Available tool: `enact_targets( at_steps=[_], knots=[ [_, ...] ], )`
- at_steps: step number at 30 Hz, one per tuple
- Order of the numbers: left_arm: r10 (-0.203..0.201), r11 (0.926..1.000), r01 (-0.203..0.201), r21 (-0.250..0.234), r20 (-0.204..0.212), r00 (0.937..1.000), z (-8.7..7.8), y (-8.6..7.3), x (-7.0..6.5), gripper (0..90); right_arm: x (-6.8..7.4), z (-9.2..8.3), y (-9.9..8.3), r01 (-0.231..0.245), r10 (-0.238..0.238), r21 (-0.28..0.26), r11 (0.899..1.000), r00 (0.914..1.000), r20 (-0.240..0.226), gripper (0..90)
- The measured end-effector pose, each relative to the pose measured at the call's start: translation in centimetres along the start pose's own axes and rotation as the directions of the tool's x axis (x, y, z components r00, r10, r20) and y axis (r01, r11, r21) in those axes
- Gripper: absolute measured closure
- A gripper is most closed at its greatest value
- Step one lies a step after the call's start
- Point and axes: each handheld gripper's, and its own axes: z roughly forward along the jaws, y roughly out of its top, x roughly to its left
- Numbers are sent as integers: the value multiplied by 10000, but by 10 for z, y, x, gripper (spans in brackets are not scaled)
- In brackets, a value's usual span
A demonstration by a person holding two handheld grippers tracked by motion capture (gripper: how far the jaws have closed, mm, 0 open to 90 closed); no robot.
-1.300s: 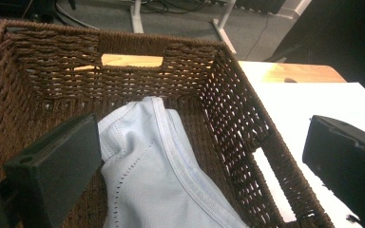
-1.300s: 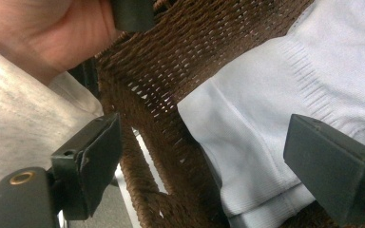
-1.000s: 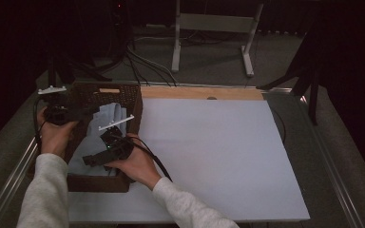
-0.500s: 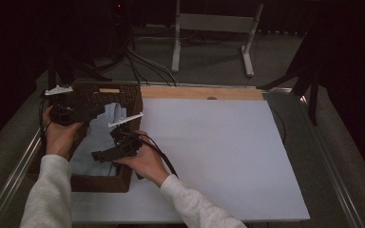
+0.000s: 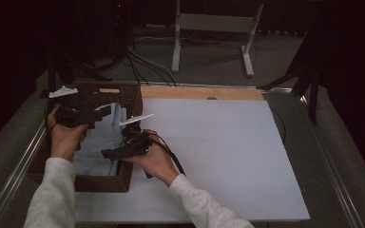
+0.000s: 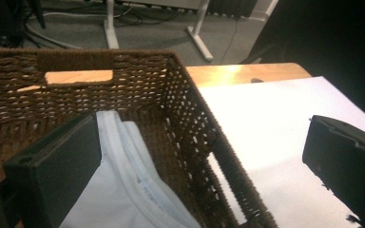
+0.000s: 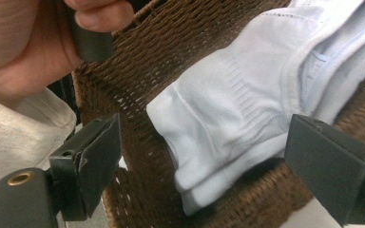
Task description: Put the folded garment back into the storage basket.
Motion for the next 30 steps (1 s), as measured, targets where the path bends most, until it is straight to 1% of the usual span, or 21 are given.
enact_targets(
  at_steps=[10,15,19,23,24,26,30],
  knots=[
    [309,9995,-308,-52,189,9993,3,-4,-16,2,-15,-23,-8,-26,29,-225,9997,9999,150,122],
    [380,9993,-377,-78,429,9984,7,-8,-25,2,-21,-34,-13,-8,17,-385,9993,9997,255,120],
    [476,9989,-478,31,488,9977,10,-12,-32,2,-27,-44,-17,20,-5,-431,9991,9994,360,118],
    [569,9984,-572,37,559,9968,13,-15,-38,2,-31,-50,-20,41,-20,-474,9989,9990,452,115],
    [590,9982,-594,49,548,9967,13,-15,-39,2,-33,-55,-22,87,-62,-474,9988,9986,525,112],
    [640,9979,-641,-9,613,9961,14,-17,-42,2,-35,-57,-23,98,-70,-480,9988,9983,576,110],
    [801,9968,-804,23,679,9945,15,-23,-50,2,-41,-65,-27,12,28,-600,9982,9978,666,108]
  ],
)
